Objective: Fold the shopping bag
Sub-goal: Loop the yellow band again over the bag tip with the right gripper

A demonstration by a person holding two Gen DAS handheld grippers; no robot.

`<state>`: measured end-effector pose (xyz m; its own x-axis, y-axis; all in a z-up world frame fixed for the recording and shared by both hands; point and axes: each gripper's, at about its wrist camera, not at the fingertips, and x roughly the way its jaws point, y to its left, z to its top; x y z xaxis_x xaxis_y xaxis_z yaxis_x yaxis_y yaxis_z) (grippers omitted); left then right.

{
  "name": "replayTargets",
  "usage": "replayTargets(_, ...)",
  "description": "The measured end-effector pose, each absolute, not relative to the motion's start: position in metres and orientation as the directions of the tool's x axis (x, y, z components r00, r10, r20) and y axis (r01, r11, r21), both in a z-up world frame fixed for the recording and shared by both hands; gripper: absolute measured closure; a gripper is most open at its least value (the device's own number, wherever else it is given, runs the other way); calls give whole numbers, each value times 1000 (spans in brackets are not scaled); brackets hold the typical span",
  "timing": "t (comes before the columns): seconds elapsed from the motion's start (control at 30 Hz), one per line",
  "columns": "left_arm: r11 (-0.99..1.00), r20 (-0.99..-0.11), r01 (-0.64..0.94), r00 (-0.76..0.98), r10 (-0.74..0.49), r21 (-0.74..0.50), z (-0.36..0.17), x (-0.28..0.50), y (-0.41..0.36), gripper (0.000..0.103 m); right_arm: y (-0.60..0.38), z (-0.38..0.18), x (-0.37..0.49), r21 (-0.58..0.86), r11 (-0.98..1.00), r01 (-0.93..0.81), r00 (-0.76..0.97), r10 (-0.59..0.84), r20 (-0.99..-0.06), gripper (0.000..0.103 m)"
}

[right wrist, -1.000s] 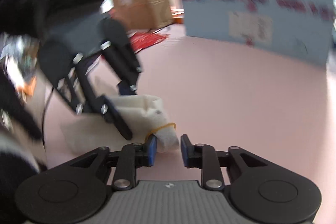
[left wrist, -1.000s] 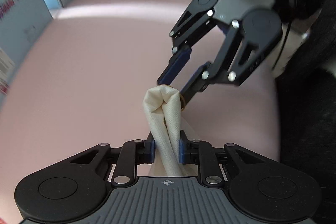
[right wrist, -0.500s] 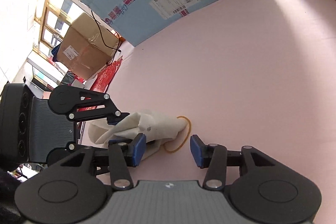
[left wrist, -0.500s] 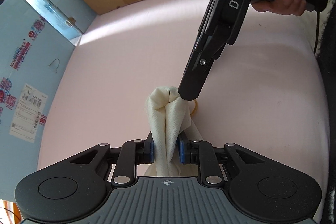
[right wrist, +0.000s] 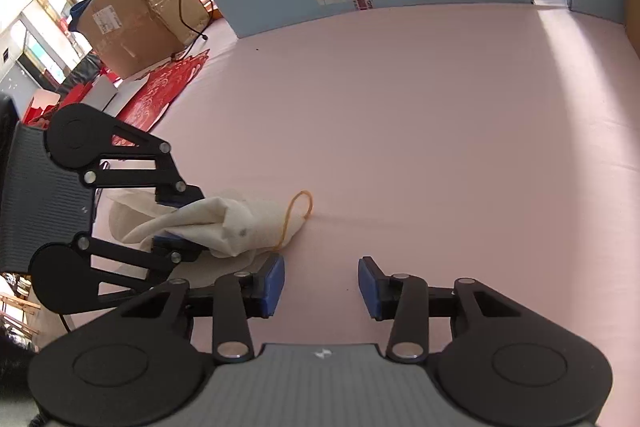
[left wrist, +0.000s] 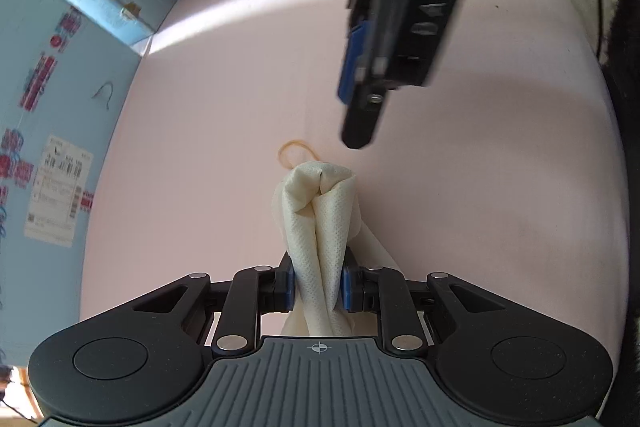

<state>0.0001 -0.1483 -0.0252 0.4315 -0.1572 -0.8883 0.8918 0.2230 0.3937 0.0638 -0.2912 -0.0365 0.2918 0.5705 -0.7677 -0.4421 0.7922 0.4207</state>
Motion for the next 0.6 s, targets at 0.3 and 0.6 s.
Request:
replayTargets(0.3,245,-861,866,480,-169,435,-32,-6,-148,85,-295,-39,82,469,804,-366,304,579,-756,66)
replayTargets(0.6,128,-833,850,527,-170,511,-40,-19,-154,83,-225,-32,58,-12,681,-732,368,381,-848,91)
